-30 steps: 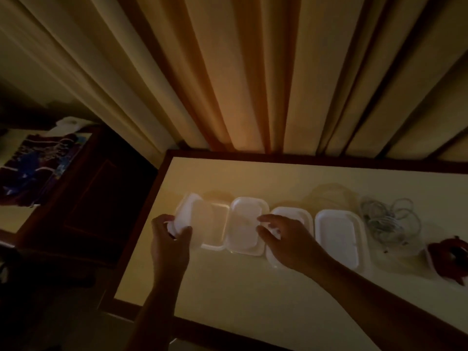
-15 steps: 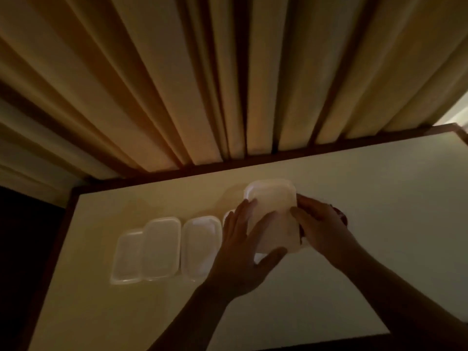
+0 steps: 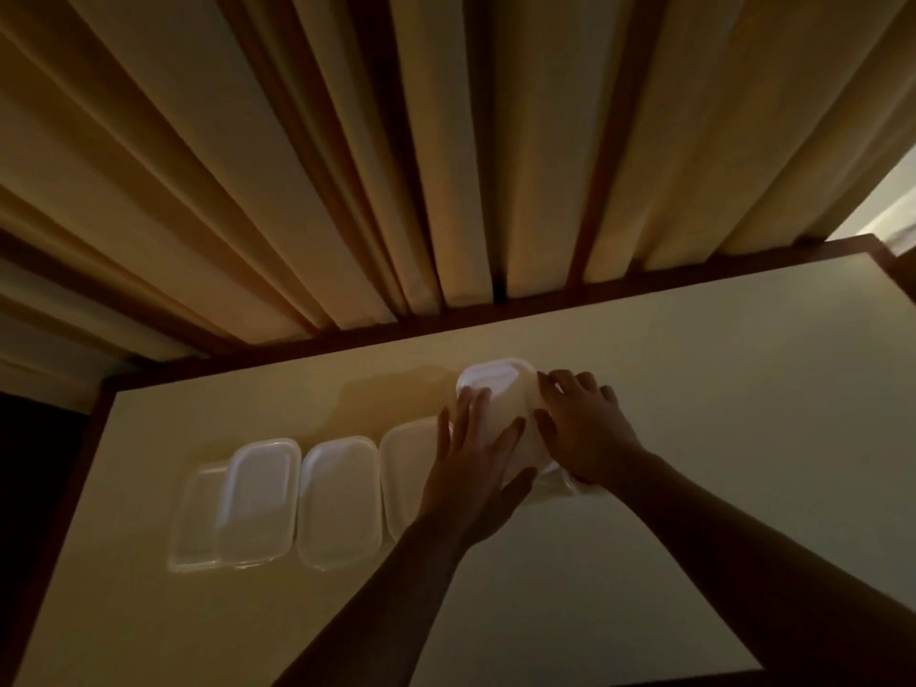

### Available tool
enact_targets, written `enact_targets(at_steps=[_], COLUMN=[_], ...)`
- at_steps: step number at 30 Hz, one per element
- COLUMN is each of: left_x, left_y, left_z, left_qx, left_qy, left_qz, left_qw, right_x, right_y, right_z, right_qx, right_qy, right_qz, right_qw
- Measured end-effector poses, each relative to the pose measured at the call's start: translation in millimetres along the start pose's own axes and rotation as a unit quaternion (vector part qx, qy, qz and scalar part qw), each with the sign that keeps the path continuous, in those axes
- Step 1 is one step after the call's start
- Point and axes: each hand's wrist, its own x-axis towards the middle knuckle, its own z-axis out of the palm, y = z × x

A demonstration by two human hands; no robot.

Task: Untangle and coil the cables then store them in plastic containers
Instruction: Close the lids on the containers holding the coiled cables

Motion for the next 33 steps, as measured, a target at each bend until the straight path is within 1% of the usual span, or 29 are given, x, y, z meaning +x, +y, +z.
enact_targets(at_steps=[3,7,9,12,17,20,23,26,33], left_x=[-0.6,0.0,-1.1,2.3,13.0,16.3,20.4,23.4,19.3], left_y=[-1.3,-9.0,-14.0,-20.0,-26.0,-27.1,-30.8,-30.8,-29.0], left_z=[4.8,1.2,-0.1,-1.6,-4.2,-7.0,-11.4,-20.8,-23.0], left_qx=[-0.019,-0.066,-0.085,-0.130,-0.118,-0.109,-0.069,-0.024,-0.014], left_qy=[-0.027,-0.016,0.010,0.007,-0.001,-0.006,-0.027,-0.036,-0.033], left_qz=[-0.019,-0.044,-0.080,-0.143,-0.159,-0.179,-0.178,-0.160,-0.088], left_qw=[0.999,0.997,0.993,0.981,0.980,0.978,0.981,0.986,0.995], right_x=[4.1,9.0,11.8,16.9,24.7,31.0,34.3,30.2,4.2], right_y=[1.3,-0.4,-0.7,-4.1,-11.7,-17.2,-18.7,-14.6,1.6], right_z=[2.7,3.3,3.8,2.7,5.0,9.7,12.7,12.8,19.0], right_qx=[-0.038,-0.056,-0.058,-0.067,-0.083,-0.089,-0.090,-0.096,-0.129], right_qy=[-0.007,-0.010,-0.007,-0.002,-0.005,-0.025,-0.033,-0.031,-0.032], right_qz=[-0.016,-0.031,-0.038,-0.047,-0.051,-0.039,-0.028,-0.024,-0.012], right_qw=[0.999,0.998,0.998,0.997,0.995,0.995,0.995,0.995,0.991])
